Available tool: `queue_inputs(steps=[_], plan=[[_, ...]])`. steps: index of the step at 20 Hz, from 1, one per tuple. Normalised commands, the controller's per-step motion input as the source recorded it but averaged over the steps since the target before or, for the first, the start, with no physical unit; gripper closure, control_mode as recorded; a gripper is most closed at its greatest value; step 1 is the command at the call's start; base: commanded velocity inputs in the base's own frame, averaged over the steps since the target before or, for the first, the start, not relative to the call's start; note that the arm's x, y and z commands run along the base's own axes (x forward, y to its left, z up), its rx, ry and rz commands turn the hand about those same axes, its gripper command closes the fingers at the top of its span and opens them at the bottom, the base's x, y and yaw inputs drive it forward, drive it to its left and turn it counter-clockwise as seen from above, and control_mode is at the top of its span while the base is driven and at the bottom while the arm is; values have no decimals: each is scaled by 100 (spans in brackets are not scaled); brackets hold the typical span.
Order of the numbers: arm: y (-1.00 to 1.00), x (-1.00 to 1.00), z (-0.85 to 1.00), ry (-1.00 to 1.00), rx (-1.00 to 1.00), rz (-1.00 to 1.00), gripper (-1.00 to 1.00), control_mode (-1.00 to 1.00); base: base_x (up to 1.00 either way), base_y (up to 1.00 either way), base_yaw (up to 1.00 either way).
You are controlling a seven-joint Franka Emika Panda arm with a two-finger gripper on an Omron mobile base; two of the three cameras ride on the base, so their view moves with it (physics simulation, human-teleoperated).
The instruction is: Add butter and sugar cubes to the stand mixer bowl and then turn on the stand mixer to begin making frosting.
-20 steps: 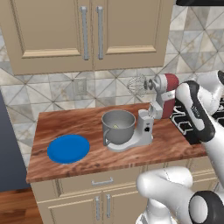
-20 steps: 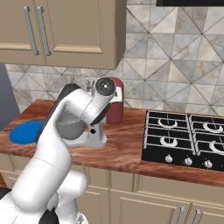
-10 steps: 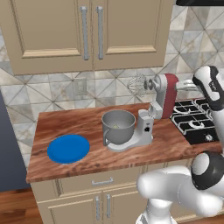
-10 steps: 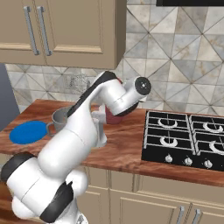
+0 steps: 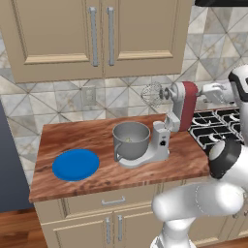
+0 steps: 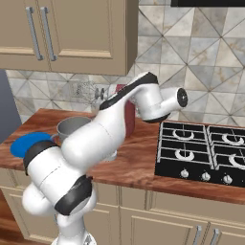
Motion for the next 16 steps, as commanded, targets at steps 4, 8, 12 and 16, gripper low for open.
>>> queue_inputs(steps=[4, 8, 12, 16], plan=[[0, 49, -1, 10, 27, 5, -100, -100, 0, 0, 0], [8, 60, -4, 9, 24, 7, -100, -100, 0, 0, 0], [43, 54, -2, 9, 19, 8, -100, -100, 0, 0, 0], [77, 40, -1, 8, 13, 8, -100, -100, 0, 0, 0]])
